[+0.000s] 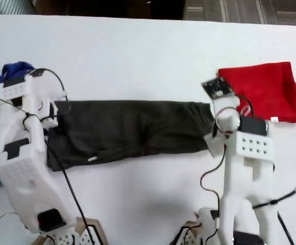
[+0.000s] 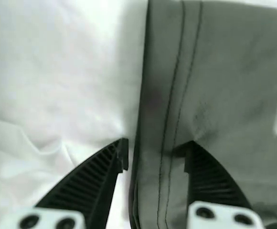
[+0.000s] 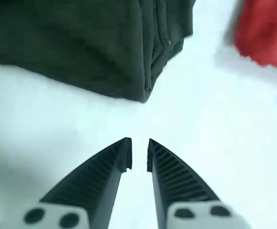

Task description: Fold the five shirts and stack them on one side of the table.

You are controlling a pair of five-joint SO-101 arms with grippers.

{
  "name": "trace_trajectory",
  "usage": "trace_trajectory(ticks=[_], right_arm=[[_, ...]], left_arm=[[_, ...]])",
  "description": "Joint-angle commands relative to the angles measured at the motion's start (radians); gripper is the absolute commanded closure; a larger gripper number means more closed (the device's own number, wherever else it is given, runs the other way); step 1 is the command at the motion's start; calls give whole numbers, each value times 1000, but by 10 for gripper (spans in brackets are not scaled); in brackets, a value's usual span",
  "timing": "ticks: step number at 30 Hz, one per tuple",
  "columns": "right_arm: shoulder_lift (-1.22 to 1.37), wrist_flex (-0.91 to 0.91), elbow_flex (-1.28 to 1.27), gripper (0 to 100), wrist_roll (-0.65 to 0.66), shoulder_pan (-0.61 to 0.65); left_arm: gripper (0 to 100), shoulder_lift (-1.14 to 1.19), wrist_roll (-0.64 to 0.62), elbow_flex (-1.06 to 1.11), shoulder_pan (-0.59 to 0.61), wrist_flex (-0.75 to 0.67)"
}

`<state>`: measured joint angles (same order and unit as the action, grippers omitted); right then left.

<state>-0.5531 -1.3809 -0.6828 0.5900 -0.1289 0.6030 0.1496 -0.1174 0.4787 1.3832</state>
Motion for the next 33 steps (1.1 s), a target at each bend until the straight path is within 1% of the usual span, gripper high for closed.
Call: trace_trajectory(ticks=[1,3,6,8,9,12,16,18,19,22,24,26,30,33], right_arm=[[-110,1,-75,936,40,-71],[-163,1,-114,937,61,-133],[-251,16,-164,937,110,-268],[-294,59,-218,937,147,-378],[-311,88,-253,937,167,-432],[-332,209,-399,937,224,-568],[-332,426,-583,937,250,-685],[-332,516,-646,937,245,-708],[-334,541,-669,937,244,-708],[-340,579,-721,937,244,-707],[-340,607,-747,937,244,-707],[-340,613,-750,937,244,-707],[-340,615,-756,937,244,-707],[-340,615,-758,937,244,-707]], left_arm=[[794,17,0,-36,-8,21],[832,17,3,-38,-25,44],[990,17,2,-30,-44,64],[960,17,2,-35,-49,75],[976,14,2,-38,-51,83],[974,0,0,-53,-78,107],[974,-31,0,-171,-118,250],[974,-49,6,-255,-100,370],[974,-60,8,-280,-74,408],[974,-92,28,-297,6,400],[974,-110,68,-285,15,404],[974,-137,77,-271,21,405],[974,-233,80,-260,112,405],[974,-281,123,-257,129,407]])
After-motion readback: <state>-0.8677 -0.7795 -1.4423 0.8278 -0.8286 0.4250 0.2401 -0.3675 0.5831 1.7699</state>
